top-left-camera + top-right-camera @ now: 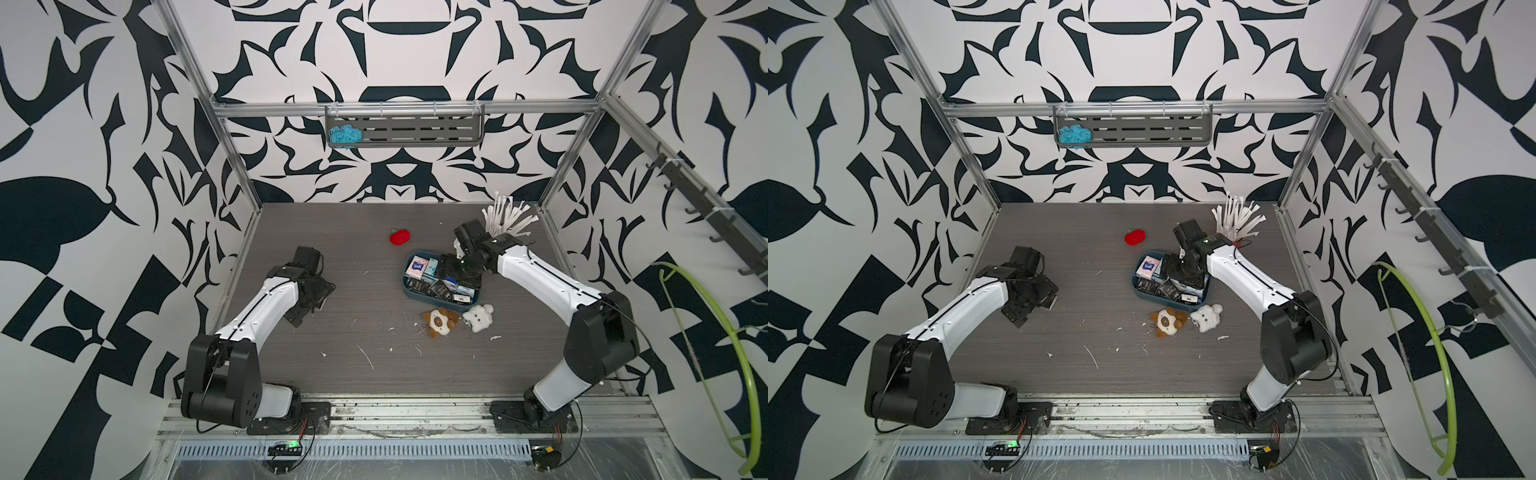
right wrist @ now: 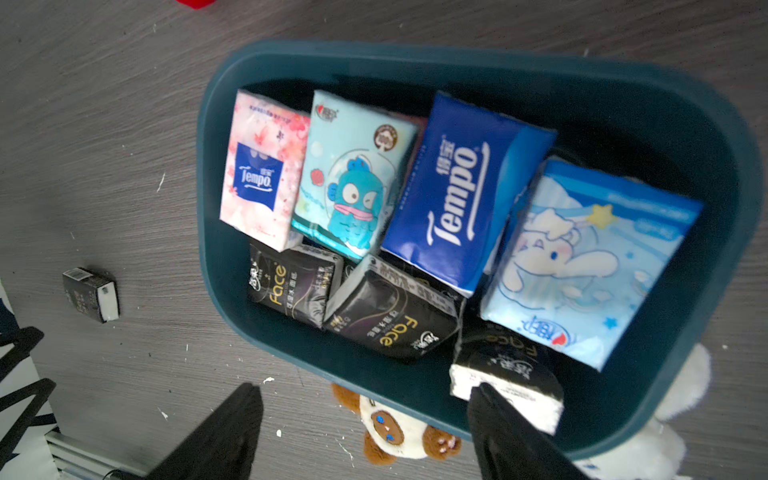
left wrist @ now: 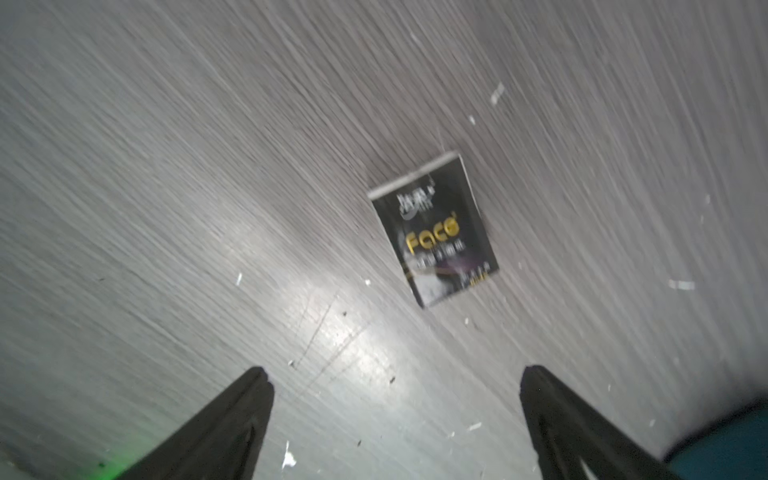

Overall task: Put the pocket tissues into the storage box
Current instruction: Pick up the pocket tissues from the center of the board.

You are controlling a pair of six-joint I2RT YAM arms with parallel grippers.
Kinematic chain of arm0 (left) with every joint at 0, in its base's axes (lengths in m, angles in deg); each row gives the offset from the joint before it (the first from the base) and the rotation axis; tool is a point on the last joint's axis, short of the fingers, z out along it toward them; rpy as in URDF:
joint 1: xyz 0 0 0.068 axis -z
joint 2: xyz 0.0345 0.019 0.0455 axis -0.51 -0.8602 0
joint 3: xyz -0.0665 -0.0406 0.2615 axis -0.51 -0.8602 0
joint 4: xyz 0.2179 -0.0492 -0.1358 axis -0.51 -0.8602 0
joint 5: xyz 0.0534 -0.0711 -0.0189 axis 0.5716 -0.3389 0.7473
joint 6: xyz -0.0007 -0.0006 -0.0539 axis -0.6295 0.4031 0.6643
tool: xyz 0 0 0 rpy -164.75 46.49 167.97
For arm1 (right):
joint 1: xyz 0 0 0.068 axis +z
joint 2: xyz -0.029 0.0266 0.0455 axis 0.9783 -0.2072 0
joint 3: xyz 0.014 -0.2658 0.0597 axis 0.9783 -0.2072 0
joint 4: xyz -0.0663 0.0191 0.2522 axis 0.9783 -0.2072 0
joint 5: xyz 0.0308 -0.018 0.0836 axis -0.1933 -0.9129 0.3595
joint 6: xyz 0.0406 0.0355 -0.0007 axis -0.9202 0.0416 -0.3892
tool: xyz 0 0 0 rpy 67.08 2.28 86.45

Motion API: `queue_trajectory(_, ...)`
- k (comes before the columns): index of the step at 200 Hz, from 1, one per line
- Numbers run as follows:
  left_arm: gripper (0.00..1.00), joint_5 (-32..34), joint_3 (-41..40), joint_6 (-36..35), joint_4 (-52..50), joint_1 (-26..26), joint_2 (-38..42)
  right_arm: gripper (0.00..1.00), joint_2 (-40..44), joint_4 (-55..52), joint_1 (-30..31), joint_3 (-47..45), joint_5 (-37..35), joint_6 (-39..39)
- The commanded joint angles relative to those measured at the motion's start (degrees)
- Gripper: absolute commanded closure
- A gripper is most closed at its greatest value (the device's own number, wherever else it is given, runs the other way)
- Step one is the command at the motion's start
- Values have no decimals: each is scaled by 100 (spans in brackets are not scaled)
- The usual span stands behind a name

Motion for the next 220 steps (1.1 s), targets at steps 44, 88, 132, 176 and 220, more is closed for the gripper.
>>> queue_trajectory(44, 6, -104, 82, 453, 629, -293, -656, 17, -449, -429, 38, 887, -6, 600)
queue_trajectory(88, 10, -306, 99, 520, 1191, -379, -1249, 17, -678, -531, 34, 1124, 19, 750)
queue_trajectory(132, 12, -362, 487, 419, 1353, -425, -1832, 17, -737, -725, 30, 1250, 3, 909)
queue_trajectory(176, 38, -502, 428, 423, 1462, -415, -1947, 17, -715, -903, 10, 1266, -77, 997)
queue_trajectory(220, 63, -551, 192, 266, 1471, -417, -1553, 17, -568, -903, -5, 1073, -131, 964)
